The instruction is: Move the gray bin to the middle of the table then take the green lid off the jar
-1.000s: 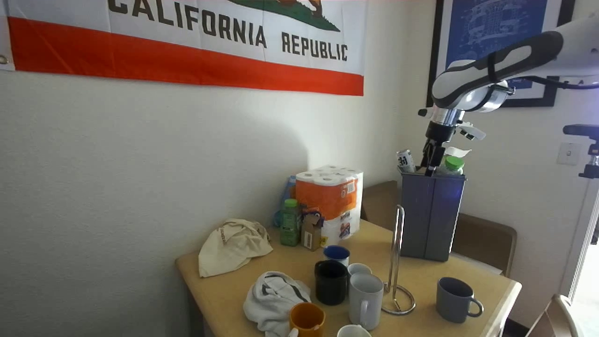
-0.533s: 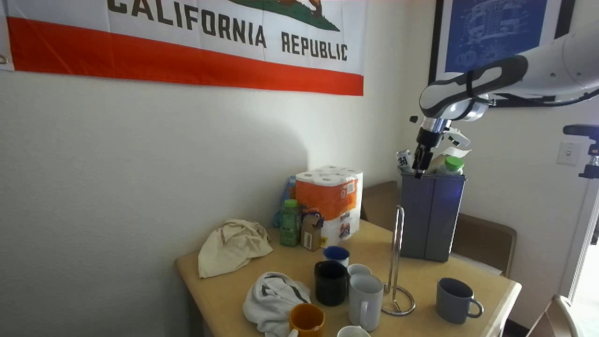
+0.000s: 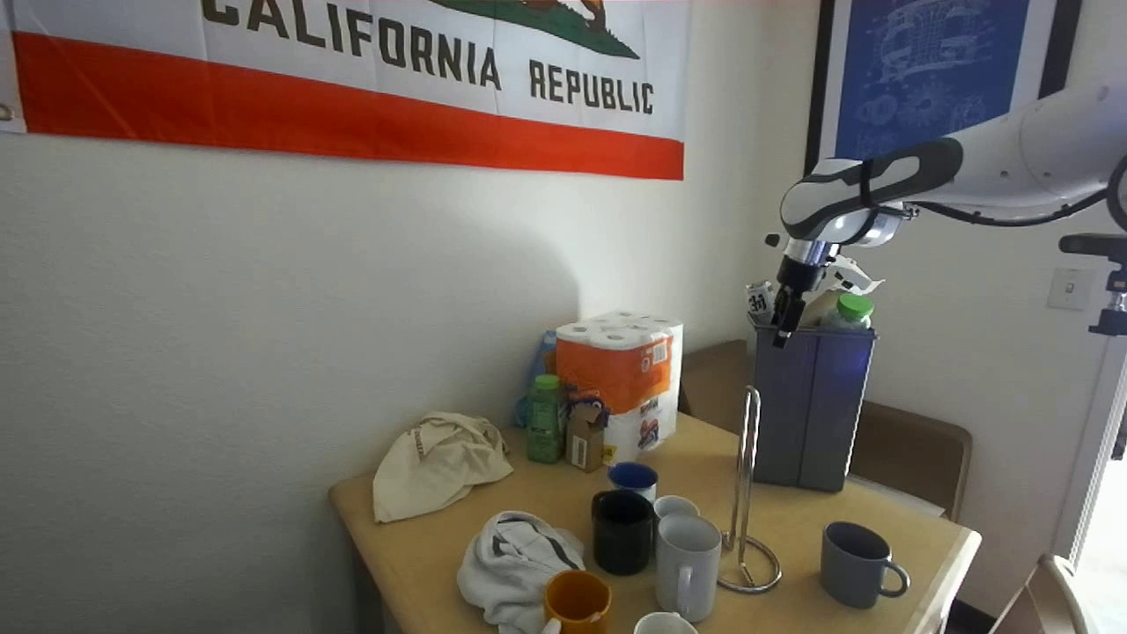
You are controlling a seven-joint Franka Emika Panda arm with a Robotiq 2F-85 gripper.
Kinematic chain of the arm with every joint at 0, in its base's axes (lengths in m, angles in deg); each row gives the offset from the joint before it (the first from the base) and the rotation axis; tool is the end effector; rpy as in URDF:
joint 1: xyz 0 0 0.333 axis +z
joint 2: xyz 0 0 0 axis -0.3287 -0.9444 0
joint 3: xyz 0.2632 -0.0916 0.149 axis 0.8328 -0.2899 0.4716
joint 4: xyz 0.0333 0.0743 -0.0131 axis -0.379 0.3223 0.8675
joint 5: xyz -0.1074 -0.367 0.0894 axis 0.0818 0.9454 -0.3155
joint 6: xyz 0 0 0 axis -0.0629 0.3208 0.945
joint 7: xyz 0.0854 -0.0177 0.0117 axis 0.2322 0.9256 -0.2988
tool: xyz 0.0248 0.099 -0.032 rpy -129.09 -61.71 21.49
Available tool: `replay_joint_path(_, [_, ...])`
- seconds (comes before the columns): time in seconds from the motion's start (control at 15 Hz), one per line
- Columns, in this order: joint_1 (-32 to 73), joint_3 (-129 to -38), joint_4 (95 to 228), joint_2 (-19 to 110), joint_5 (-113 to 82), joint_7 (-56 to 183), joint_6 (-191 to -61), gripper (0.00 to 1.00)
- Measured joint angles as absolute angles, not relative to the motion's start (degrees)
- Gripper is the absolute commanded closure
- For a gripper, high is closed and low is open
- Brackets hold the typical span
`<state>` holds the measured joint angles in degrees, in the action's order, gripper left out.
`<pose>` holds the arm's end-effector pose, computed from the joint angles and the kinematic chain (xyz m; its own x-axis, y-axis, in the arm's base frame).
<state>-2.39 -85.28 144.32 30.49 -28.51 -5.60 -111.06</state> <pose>0.6662 -0.3149 0.4481 0.7931 0.5755 0.1993 0.5529 -0.8176 0.1608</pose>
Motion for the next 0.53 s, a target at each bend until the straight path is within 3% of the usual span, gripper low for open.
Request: replay_joint_path(0.53, [-3.62,-84.00,140.73,29.05,-28.51,-5.59,-108.47,0.96])
